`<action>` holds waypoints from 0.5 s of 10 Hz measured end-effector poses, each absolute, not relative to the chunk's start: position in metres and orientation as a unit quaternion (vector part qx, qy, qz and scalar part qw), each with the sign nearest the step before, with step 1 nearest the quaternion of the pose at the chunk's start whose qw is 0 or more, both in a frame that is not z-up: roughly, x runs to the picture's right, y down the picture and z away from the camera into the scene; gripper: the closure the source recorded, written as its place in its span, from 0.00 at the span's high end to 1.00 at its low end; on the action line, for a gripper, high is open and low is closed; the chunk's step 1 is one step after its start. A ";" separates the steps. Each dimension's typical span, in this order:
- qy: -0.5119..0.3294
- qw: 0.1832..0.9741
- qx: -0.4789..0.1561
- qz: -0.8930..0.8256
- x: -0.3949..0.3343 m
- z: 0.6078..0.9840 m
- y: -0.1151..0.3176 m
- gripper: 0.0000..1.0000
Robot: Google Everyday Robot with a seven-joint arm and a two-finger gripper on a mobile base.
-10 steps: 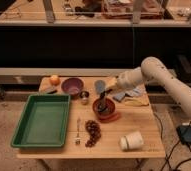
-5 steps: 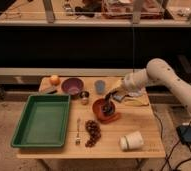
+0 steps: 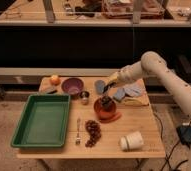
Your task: Wipe red bowl with brush
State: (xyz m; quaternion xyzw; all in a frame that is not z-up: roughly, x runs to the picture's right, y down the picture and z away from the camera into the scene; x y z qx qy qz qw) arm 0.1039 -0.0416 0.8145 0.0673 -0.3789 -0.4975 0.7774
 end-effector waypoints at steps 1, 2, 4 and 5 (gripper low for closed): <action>-0.382 0.777 0.069 -0.496 0.101 0.815 -0.040 0.10; -0.386 0.776 0.073 -0.494 0.097 0.813 -0.038 0.10; -0.398 0.769 0.084 -0.493 0.088 0.797 -0.031 0.10; -0.402 0.767 0.085 -0.493 0.088 0.788 -0.025 0.10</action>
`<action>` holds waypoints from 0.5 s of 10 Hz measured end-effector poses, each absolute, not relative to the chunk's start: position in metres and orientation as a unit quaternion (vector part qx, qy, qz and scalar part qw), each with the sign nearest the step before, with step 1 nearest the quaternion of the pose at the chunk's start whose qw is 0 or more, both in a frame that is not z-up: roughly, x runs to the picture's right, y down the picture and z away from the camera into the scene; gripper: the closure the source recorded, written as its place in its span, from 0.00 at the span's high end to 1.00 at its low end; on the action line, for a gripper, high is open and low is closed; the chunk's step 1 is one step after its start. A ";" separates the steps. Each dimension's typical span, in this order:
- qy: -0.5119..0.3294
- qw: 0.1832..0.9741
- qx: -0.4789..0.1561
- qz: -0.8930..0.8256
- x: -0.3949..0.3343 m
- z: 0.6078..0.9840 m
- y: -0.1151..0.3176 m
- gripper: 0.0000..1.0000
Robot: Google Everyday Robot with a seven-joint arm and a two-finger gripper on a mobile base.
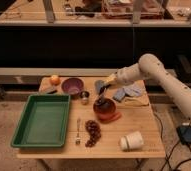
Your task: Wipe red bowl with brush
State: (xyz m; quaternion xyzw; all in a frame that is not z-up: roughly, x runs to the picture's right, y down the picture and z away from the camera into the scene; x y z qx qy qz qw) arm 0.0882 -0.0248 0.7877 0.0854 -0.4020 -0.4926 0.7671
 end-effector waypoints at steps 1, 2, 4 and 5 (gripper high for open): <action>-0.404 0.766 0.085 -0.493 0.089 0.782 -0.020 0.10; -0.406 0.763 0.081 -0.496 0.092 0.774 -0.012 0.10; -0.403 0.764 0.071 -0.498 0.105 0.768 -0.003 0.10; -0.397 0.767 0.065 -0.500 0.113 0.769 -0.002 0.10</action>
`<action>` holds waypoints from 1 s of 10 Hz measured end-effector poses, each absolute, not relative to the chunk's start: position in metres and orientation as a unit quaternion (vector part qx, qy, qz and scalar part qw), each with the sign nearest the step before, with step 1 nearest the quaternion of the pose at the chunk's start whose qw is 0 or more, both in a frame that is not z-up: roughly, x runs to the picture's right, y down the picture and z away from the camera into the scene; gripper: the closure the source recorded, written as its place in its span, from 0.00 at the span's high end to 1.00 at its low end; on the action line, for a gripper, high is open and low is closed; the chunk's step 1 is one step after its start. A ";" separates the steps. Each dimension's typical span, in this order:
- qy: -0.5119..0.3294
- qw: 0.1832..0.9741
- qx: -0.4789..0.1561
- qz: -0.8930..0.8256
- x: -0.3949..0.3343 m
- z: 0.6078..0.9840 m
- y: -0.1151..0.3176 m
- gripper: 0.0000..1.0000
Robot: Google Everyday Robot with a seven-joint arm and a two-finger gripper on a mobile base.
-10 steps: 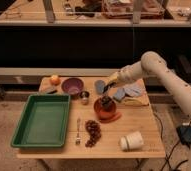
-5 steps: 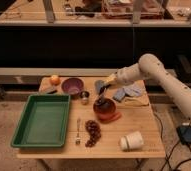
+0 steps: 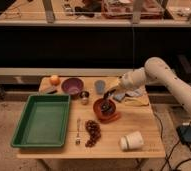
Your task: Wipe red bowl with brush
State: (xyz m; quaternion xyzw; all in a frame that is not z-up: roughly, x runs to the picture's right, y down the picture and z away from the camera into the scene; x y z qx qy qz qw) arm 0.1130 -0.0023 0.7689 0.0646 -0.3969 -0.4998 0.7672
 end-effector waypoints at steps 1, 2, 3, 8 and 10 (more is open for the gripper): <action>-0.389 0.771 0.062 -0.500 0.120 0.771 -0.004 0.10; -0.382 0.775 0.063 -0.499 0.126 0.772 -0.008 0.10; -0.372 0.782 0.067 -0.495 0.132 0.775 -0.018 0.10; -0.371 0.787 0.098 -0.483 0.102 0.793 -0.042 0.10; -0.379 0.787 0.105 -0.476 0.094 0.794 -0.041 0.10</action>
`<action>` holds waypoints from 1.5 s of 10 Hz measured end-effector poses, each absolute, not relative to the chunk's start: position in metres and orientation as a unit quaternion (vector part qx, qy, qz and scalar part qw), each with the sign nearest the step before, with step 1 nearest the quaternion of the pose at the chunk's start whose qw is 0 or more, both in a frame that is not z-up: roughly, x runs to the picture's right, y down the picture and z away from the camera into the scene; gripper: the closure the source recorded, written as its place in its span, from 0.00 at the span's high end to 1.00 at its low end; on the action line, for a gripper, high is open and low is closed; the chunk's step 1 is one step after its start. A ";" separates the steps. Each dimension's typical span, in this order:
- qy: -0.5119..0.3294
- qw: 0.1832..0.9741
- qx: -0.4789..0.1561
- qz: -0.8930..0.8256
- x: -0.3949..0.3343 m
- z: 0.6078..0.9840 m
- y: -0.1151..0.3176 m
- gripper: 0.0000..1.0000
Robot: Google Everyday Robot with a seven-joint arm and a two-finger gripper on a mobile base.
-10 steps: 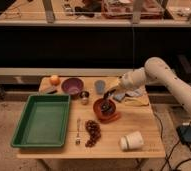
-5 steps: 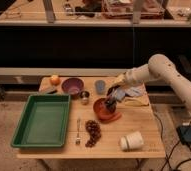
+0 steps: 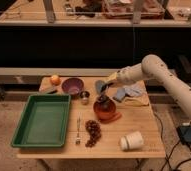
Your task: Wipe red bowl with brush
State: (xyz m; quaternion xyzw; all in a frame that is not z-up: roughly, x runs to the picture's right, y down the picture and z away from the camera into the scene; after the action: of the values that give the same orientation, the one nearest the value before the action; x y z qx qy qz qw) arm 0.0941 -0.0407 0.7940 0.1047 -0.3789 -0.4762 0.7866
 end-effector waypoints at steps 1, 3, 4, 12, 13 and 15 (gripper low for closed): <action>-0.384 0.784 0.107 -0.476 0.089 0.793 -0.039 0.10; -0.397 0.776 0.106 -0.479 0.082 0.785 -0.030 0.10; -0.399 0.774 0.103 -0.480 0.085 0.779 -0.025 0.10; -0.360 0.795 0.078 -0.482 0.136 0.781 -0.021 0.10; -0.354 0.797 0.081 -0.483 0.133 0.789 -0.030 0.10; -0.347 0.798 0.090 -0.485 0.125 0.800 -0.045 0.10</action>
State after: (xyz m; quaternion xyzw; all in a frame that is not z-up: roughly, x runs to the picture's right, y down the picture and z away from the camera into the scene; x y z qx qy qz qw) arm 0.1249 -0.0447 0.8004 0.0898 -0.3475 -0.4848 0.7976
